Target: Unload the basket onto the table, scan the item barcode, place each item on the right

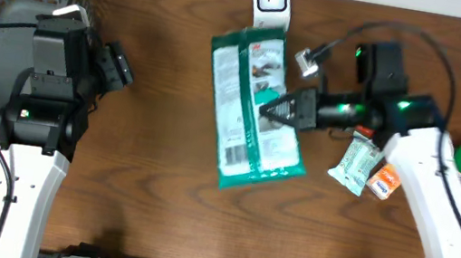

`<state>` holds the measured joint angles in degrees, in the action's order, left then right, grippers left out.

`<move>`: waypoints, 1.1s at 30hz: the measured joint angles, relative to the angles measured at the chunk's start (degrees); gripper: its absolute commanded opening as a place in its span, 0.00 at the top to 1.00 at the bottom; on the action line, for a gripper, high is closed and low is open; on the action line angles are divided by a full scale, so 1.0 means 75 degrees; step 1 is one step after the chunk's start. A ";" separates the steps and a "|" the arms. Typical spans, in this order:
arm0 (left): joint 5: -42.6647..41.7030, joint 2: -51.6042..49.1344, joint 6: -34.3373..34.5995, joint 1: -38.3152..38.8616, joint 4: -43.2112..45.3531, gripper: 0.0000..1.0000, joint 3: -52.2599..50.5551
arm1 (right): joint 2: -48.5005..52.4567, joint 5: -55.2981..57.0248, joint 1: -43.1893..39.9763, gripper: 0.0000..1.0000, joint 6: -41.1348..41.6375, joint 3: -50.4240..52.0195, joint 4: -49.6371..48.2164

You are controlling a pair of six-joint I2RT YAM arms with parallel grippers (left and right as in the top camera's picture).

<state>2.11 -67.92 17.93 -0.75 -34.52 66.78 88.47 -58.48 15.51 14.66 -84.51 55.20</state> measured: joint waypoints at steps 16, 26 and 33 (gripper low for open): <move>0.0000 -0.0003 0.0000 0.0000 -0.0003 0.18 0.0000 | 0.0825 0.7064 0.1725 0.99 -0.3707 -0.5671 0.4345; 0.0003 -0.0003 0.0000 0.0000 -0.0003 0.18 0.0000 | 0.2244 1.0806 0.3826 0.99 -0.6376 -0.5668 0.3620; 0.0003 -0.0003 0.0000 0.0000 -0.0003 0.18 0.0000 | 0.3305 1.2610 0.4415 0.99 -0.7638 -0.5665 0.2562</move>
<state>2.13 -67.94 17.93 -0.75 -34.54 66.78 113.25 36.10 48.62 -42.63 -127.00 74.41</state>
